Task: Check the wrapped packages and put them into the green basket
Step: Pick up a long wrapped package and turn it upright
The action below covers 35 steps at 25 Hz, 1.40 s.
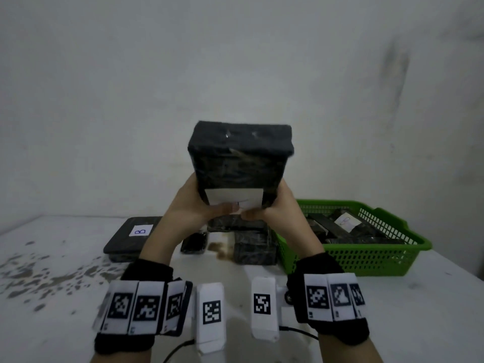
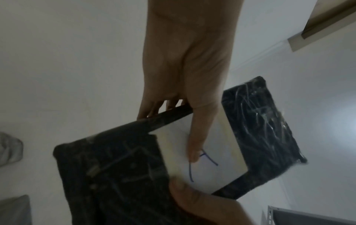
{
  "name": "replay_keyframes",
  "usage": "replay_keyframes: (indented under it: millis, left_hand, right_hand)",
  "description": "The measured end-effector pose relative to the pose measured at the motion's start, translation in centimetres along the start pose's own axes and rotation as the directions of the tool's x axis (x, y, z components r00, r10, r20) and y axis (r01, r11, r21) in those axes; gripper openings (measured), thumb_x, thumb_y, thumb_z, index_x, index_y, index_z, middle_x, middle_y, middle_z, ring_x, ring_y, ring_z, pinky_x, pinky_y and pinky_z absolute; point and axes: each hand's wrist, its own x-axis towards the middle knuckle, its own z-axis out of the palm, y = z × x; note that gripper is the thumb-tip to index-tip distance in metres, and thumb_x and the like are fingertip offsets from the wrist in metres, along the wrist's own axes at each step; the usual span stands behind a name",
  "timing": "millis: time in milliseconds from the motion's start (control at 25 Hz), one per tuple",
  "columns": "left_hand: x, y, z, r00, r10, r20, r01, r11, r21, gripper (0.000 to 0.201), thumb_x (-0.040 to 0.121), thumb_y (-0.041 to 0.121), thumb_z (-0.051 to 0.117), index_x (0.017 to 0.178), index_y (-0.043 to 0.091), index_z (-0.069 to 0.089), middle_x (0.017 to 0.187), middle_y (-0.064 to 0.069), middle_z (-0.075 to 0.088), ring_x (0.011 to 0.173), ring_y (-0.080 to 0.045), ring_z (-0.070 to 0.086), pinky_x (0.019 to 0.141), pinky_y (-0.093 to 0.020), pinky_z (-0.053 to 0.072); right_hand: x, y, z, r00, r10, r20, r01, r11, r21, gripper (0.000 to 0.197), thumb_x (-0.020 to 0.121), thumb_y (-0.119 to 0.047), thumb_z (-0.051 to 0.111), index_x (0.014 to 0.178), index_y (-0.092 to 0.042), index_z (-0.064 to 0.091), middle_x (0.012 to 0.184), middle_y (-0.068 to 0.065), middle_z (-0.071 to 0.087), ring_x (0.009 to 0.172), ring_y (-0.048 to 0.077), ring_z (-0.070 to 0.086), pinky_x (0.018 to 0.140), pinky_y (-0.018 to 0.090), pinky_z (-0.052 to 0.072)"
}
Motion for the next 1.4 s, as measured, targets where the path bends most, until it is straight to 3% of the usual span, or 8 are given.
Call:
replay_keyframes:
  millis: [200,400,480,640,840,1080,1240,1400]
  left_hand:
    - [0.4,-1.2,-0.6,0.99,0.139,0.02,-0.139,0.941,0.308,0.073,0.055,0.028,0.086,0.118,0.008,0.055,0.108,-0.001,0.06,0.104,-0.018,0.057,0.081,-0.028,0.05]
    - [-0.6,0.9,-0.7,0.99,0.015,0.137,-0.01,0.999,-0.036,0.07,0.07,0.005,0.074,0.128,0.025,0.039,0.11,0.011,0.051,0.096,0.005,0.057,0.081,-0.011,0.048]
    - [-1.1,1.0,-1.2,0.975,0.006,0.224,0.017,0.995,-0.1,0.113,0.062,0.024,0.082,0.146,0.028,0.008,0.126,0.018,0.043,0.115,0.001,0.048,0.099,-0.021,0.042]
    - [-1.6,1.5,-1.9,0.948,0.051,0.313,-0.004,0.989,-0.149,0.149,0.028,0.077,0.074,0.147,0.029,-0.004,0.127,0.033,0.038,0.106,0.027,0.043,0.087,0.001,0.037]
    - [-1.5,1.9,-2.0,0.949,0.056,0.31,0.052,0.942,-0.332,0.1,0.043,0.066,0.079,0.128,0.027,0.044,0.121,0.01,0.064,0.115,-0.007,0.057,0.091,-0.022,0.047]
    - [-0.8,1.5,-1.7,0.966,0.015,0.258,0.069,0.946,-0.317,0.125,0.044,0.058,0.083,0.146,0.019,0.022,0.136,0.007,0.052,0.121,-0.01,0.052,0.105,-0.033,0.041]
    - [-0.9,1.9,-1.7,0.982,-0.001,0.187,0.043,0.974,-0.223,0.113,0.046,0.078,0.067,0.139,0.026,0.03,0.124,0.024,0.054,0.107,0.011,0.052,0.089,-0.013,0.043]
    - [-0.7,1.4,-2.6,0.988,-0.154,-0.014,0.155,0.987,0.033,0.115,0.046,0.077,0.068,0.142,0.027,0.029,0.13,0.007,0.048,0.111,-0.006,0.053,0.097,-0.03,0.044]
  right_hand:
    - [-0.1,-0.3,-0.7,0.995,-0.055,0.082,0.042,0.988,0.152,0.068,0.059,-0.006,0.076,0.123,-0.003,0.052,0.118,0.01,0.064,0.108,0.021,0.062,0.083,0.035,0.055]
    - [-0.3,-0.9,-0.4,0.963,-0.268,-0.018,0.268,0.957,0.113,0.037,0.071,-0.004,0.07,0.103,-0.015,0.055,0.108,0.01,0.059,0.099,0.024,0.061,0.078,0.037,0.056]
    - [-0.2,-0.6,-0.4,0.939,-0.34,-0.048,0.342,0.94,0.022,0.033,0.075,-0.012,0.067,0.103,-0.023,0.054,0.11,0.012,0.056,0.103,0.028,0.058,0.086,0.045,0.052]
    - [0.0,-0.2,-0.6,0.93,-0.359,-0.084,0.355,0.933,-0.056,0.039,0.074,-0.013,0.065,0.106,-0.033,0.055,0.115,0.015,0.054,0.107,0.029,0.057,0.09,0.052,0.049]
    - [-0.3,-0.7,-0.1,0.892,-0.434,-0.129,0.402,0.89,-0.215,0.051,0.069,-0.014,0.071,0.105,-0.045,0.054,0.125,0.015,0.045,0.117,0.022,0.051,0.102,0.028,0.045]
    - [-0.3,-0.6,-0.3,0.842,-0.515,-0.159,0.447,0.832,-0.328,0.053,0.07,0.002,0.069,0.114,-0.023,0.053,0.121,0.015,0.052,0.112,0.016,0.053,0.098,0.027,0.046]
    - [-0.3,-0.9,-0.7,0.91,-0.28,-0.306,0.248,0.959,-0.139,0.05,0.066,-0.012,0.081,0.106,-0.023,0.054,0.101,-0.007,0.063,0.094,0.001,0.061,0.078,0.023,0.055]
    - [-0.3,-1.4,-1.0,0.929,0.116,-0.353,-0.019,0.964,0.266,0.046,0.069,-0.028,0.079,0.105,-0.006,0.06,0.099,0.007,0.068,0.089,0.02,0.07,0.067,0.033,0.059]
